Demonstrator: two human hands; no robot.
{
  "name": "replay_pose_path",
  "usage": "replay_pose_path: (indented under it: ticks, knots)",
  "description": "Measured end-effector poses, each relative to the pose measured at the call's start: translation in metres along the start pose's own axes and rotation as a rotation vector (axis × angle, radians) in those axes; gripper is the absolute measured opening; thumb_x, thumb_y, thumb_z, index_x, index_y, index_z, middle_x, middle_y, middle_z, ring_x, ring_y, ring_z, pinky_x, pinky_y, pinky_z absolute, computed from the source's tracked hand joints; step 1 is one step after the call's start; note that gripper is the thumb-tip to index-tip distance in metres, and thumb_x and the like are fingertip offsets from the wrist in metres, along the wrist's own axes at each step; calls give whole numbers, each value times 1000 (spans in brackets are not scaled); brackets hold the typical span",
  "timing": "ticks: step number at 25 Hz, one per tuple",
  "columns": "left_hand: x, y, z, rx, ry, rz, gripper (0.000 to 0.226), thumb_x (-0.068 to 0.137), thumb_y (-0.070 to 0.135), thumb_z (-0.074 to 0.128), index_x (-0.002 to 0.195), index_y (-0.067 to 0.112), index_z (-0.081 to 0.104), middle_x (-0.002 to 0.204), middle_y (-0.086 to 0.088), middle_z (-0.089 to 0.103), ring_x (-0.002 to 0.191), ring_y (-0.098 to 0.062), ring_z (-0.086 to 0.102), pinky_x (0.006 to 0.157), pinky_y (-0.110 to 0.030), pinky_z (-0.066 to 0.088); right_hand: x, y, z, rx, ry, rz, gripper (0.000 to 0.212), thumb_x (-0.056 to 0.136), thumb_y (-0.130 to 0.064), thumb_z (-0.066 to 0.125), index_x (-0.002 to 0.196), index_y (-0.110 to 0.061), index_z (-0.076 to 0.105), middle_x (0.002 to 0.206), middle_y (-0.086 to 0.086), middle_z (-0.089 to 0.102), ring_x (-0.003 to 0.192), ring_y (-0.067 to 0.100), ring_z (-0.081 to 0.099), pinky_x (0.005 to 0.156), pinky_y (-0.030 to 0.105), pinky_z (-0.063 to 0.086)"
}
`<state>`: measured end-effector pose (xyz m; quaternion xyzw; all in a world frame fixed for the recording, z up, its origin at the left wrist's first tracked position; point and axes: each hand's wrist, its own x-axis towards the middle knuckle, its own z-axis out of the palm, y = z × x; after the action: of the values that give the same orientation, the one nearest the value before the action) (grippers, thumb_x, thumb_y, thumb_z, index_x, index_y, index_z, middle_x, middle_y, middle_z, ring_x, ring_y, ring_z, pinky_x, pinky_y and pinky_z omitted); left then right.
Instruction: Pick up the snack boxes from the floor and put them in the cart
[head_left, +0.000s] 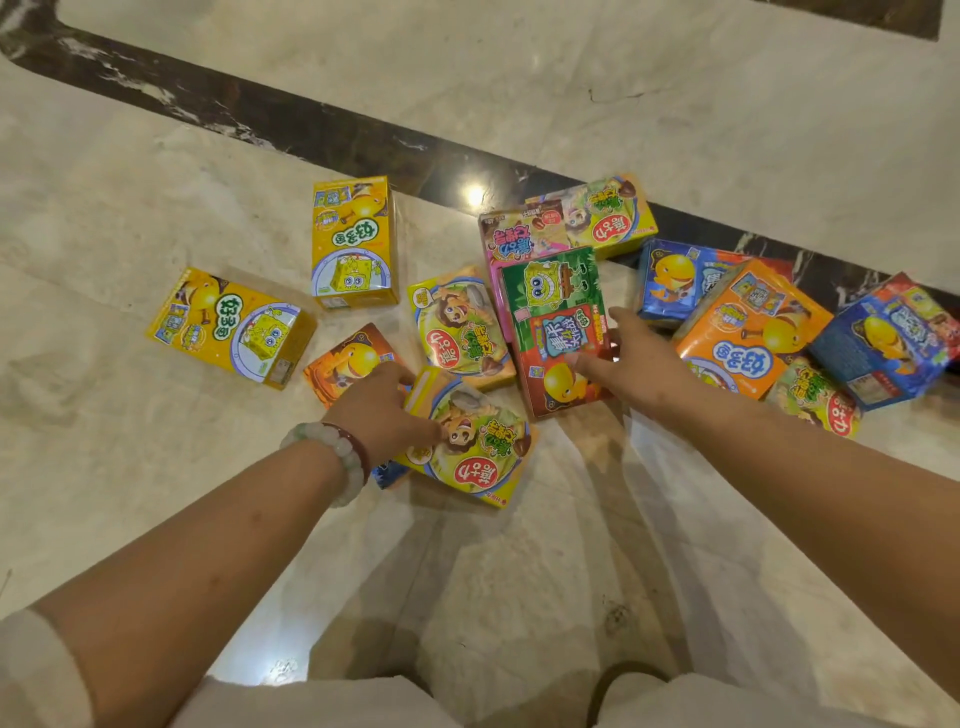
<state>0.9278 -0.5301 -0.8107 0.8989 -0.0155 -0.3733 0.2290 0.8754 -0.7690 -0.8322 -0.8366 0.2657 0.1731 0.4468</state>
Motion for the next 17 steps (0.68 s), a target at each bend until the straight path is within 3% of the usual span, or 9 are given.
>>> replay_pose_path:
  ticks: [4,8,12,15,17]
  knots:
    - [7,-1,-1,-316,130,54,45,75,19,76,113,20,52,108,-3,53,106,-22,53,83,-29,41,8,10,2,108,34,59,76,87,-32,67,147,-13,26,122,6,53,107,22,55,80,31,48]
    - [14,0,6,-569,334,24,40,78,24,74,112,12,57,106,-2,56,98,-17,53,81,-28,41,14,9,8,341,-29,142,75,86,-30,68,147,-15,27,126,5,52,97,21,60,62,25,52]
    - [12,0,16,-746,183,47,31,80,12,71,108,18,60,101,0,63,93,-17,60,74,-22,49,18,15,16,315,-26,143,65,83,-29,71,139,-16,41,118,12,61,93,25,67,77,43,58]
    - [12,2,23,-887,83,100,55,79,-9,64,121,22,47,113,-1,58,91,-14,62,70,-24,56,17,14,17,311,-39,123,52,84,-29,70,130,-17,49,111,11,64,89,25,69,79,44,58]
    - [13,2,28,-877,104,50,66,80,-10,63,134,16,36,118,-2,53,98,-19,59,75,-30,55,18,15,17,302,-45,116,50,84,-31,70,128,-17,51,110,11,65,89,25,69,78,45,58]
